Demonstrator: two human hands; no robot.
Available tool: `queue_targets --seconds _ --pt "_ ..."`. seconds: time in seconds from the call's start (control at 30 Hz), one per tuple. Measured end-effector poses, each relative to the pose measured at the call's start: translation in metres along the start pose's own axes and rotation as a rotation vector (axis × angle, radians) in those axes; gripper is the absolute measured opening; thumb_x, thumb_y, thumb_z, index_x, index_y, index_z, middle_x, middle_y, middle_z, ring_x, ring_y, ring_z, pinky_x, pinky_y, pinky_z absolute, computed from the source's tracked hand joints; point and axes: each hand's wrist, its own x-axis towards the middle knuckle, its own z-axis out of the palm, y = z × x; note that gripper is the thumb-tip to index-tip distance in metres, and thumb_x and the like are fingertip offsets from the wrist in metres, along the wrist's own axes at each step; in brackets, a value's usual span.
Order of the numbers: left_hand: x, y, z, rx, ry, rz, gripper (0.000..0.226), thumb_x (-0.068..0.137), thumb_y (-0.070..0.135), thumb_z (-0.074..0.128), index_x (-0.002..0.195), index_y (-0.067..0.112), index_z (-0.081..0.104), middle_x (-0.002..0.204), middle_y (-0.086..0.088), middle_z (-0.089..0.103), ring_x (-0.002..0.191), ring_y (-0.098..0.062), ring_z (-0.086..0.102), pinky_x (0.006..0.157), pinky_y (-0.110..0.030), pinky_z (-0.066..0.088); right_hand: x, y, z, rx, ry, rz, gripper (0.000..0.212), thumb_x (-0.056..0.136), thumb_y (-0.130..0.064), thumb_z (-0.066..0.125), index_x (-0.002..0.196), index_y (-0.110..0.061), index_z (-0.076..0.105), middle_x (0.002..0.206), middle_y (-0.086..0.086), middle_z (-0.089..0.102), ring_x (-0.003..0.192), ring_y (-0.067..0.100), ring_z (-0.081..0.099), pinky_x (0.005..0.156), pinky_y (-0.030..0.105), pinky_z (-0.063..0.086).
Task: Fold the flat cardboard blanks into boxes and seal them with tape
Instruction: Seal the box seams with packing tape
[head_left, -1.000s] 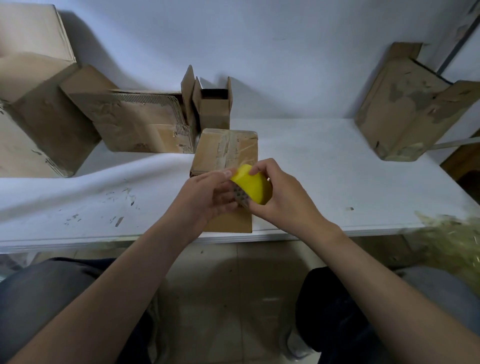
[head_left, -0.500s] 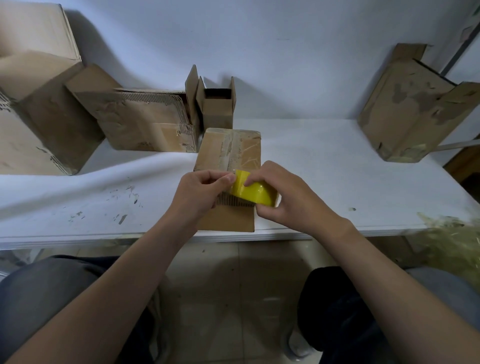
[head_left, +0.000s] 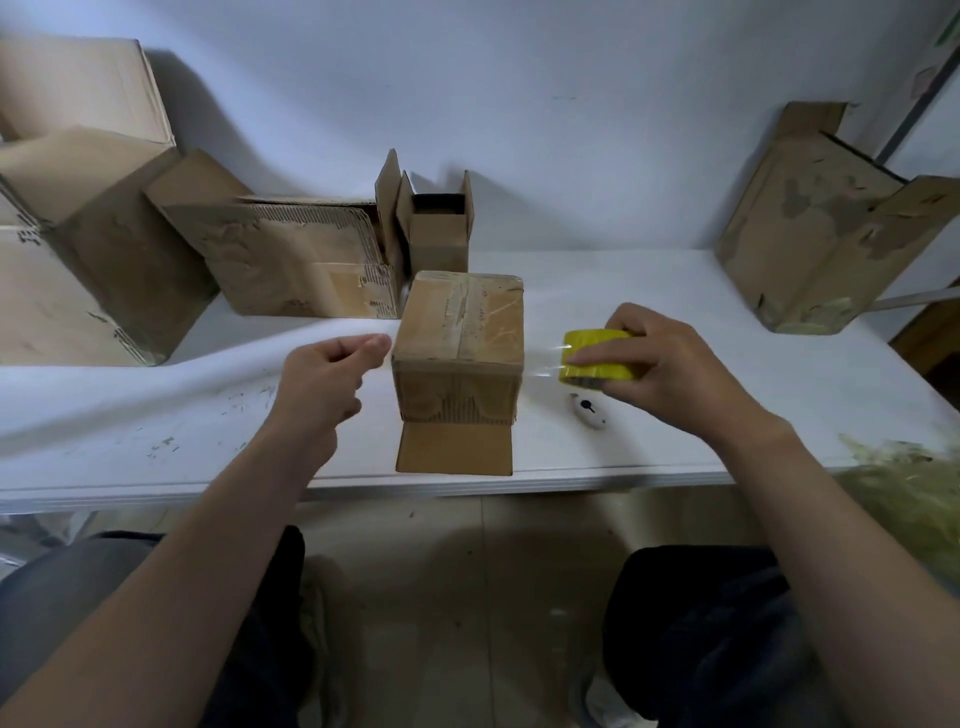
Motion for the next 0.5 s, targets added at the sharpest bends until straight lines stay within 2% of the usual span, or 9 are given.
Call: queue_targets --seconds 0.1,0.17,0.27,0.4,0.5 --pt "0.003 -0.009 -0.005 0.036 -0.003 0.016 0.015 0.091 0.035 0.073 0.095 0.021 0.073 0.091 0.002 0.067 0.082 -0.017 0.05 0.066 -0.032 0.046 -0.002 0.005 0.008 0.028 -0.018 -0.017 0.039 0.076 -0.007 0.086 0.106 -0.031 0.08 0.096 -0.007 0.05 0.08 0.016 0.052 0.068 0.02 0.037" --pt "0.004 -0.015 -0.004 0.048 -0.002 0.003 0.016 0.092 0.034 0.073 0.096 0.019 0.073 0.092 0.002 0.067 0.081 -0.017 0.049 0.065 -0.032 0.044 0.001 0.005 0.017 0.039 -0.035 -0.019 0.037 0.078 -0.012 0.087 0.106 -0.033 0.079 0.095 -0.007 0.051 0.079 0.017 0.052 0.068 0.023 0.038" --pt "0.009 -0.022 -0.004 0.038 0.007 -0.026 0.018 0.092 0.033 0.073 0.1 0.017 0.074 0.092 0.004 0.067 0.08 -0.015 0.05 0.064 -0.031 0.044 0.005 0.006 0.026 0.055 -0.046 -0.003 0.03 0.08 -0.018 0.086 0.106 -0.032 0.079 0.094 -0.003 0.053 0.078 0.015 0.051 0.068 0.021 0.038" --pt "0.013 -0.028 -0.001 0.048 0.032 -0.012 0.025 0.093 0.03 0.071 0.109 0.011 0.073 0.097 0.006 0.068 0.082 -0.011 0.053 0.063 -0.03 0.044 0.009 0.005 0.038 0.07 -0.113 0.03 0.029 0.082 -0.022 0.083 0.108 -0.033 0.079 0.095 0.0 0.056 0.081 0.019 0.054 0.071 0.03 0.045" --pt "0.019 -0.03 -0.003 0.033 0.036 -0.02 0.024 0.093 0.03 0.07 0.109 0.013 0.072 0.101 0.003 0.067 0.082 -0.011 0.052 0.064 -0.029 0.043 0.013 0.008 0.039 0.056 -0.108 0.063 0.03 0.081 -0.017 0.084 0.106 -0.033 0.08 0.092 -0.001 0.054 0.079 0.019 0.053 0.069 0.029 0.042"
